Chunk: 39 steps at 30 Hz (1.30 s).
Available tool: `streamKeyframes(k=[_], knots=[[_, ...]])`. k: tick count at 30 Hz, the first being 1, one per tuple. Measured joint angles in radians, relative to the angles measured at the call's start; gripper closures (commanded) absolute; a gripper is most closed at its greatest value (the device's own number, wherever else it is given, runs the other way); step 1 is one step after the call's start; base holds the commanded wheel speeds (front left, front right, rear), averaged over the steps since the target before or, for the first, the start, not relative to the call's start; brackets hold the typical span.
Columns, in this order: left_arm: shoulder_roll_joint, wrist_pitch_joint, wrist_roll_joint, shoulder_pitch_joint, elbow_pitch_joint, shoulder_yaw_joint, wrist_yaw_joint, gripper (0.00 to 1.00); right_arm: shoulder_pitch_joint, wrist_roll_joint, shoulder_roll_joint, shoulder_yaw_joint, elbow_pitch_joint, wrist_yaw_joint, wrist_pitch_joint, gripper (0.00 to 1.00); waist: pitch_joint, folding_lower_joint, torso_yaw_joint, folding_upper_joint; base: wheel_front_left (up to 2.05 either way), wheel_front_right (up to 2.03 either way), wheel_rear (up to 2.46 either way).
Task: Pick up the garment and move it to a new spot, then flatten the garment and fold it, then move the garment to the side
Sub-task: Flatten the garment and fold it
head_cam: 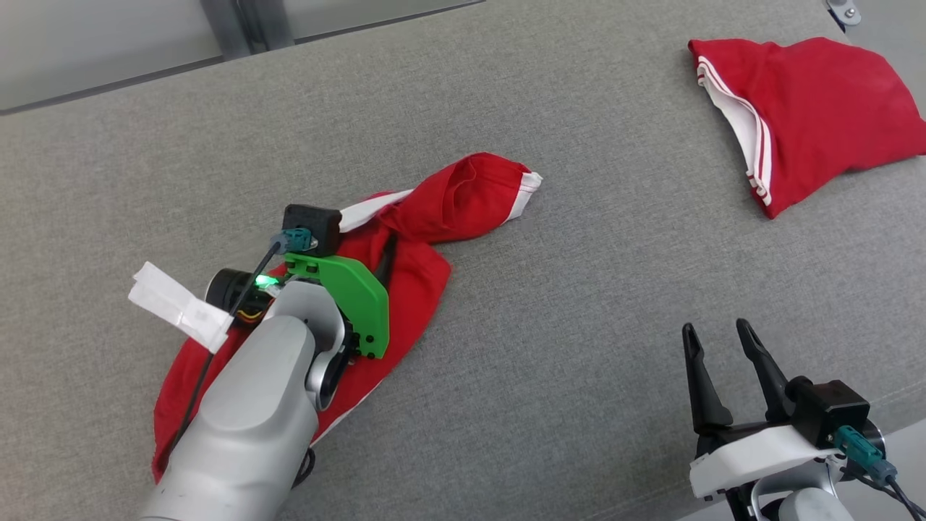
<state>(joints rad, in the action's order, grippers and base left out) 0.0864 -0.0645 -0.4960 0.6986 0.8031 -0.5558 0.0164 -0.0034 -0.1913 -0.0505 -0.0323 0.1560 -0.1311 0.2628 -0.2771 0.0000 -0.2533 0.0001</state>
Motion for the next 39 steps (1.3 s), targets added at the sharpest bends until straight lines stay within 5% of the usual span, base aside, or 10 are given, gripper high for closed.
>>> streamKeyframes(k=[7,21,28,34,37,38,39], knots=[[-0.003,0.021,0.013,-0.071,-0.074,-0.045,-0.009,0.00,0.023,0.001,0.000,0.020,0.002,0.000,0.000,0.00,0.038,0.0000,0.008,0.0000,0.00,0.00,0.00],[0.036,-0.209,0.128,-0.241,-0.484,-0.238,-0.083,0.00,0.039,0.008,0.001,0.001,-0.002,0.000,0.000,0.00,0.064,-0.0001,-0.004,0.0000,0.00,0.00,0.00],[0.083,-0.260,0.143,-0.246,-0.385,-0.252,-0.103,0.00,0.039,0.006,0.000,-0.009,-0.001,0.000,0.000,0.00,0.056,0.0000,-0.030,0.0000,0.00,0.00,0.00],[0.084,-0.166,0.190,-0.191,-0.262,-0.253,-0.123,0.02,0.039,0.007,0.000,-0.010,0.002,0.000,0.000,0.00,0.050,0.0000,-0.043,0.0000,0.00,0.00,0.00],[0.066,-0.134,0.180,-0.174,-0.204,-0.243,-0.117,0.85,0.040,0.007,0.000,-0.011,0.006,0.000,0.000,0.00,0.052,0.0000,-0.037,0.0000,0.00,0.00,0.00],[0.061,-0.126,0.170,-0.170,-0.192,-0.235,-0.109,0.85,0.041,0.007,0.000,-0.012,0.006,0.000,0.000,0.00,0.054,0.0000,-0.036,0.0000,0.00,0.00,0.00],[0.051,-0.118,0.136,-0.170,-0.183,-0.212,-0.094,1.00,0.042,0.007,0.000,-0.013,0.006,0.000,0.000,0.00,0.056,0.0000,-0.034,0.0000,0.00,0.00,0.00]])
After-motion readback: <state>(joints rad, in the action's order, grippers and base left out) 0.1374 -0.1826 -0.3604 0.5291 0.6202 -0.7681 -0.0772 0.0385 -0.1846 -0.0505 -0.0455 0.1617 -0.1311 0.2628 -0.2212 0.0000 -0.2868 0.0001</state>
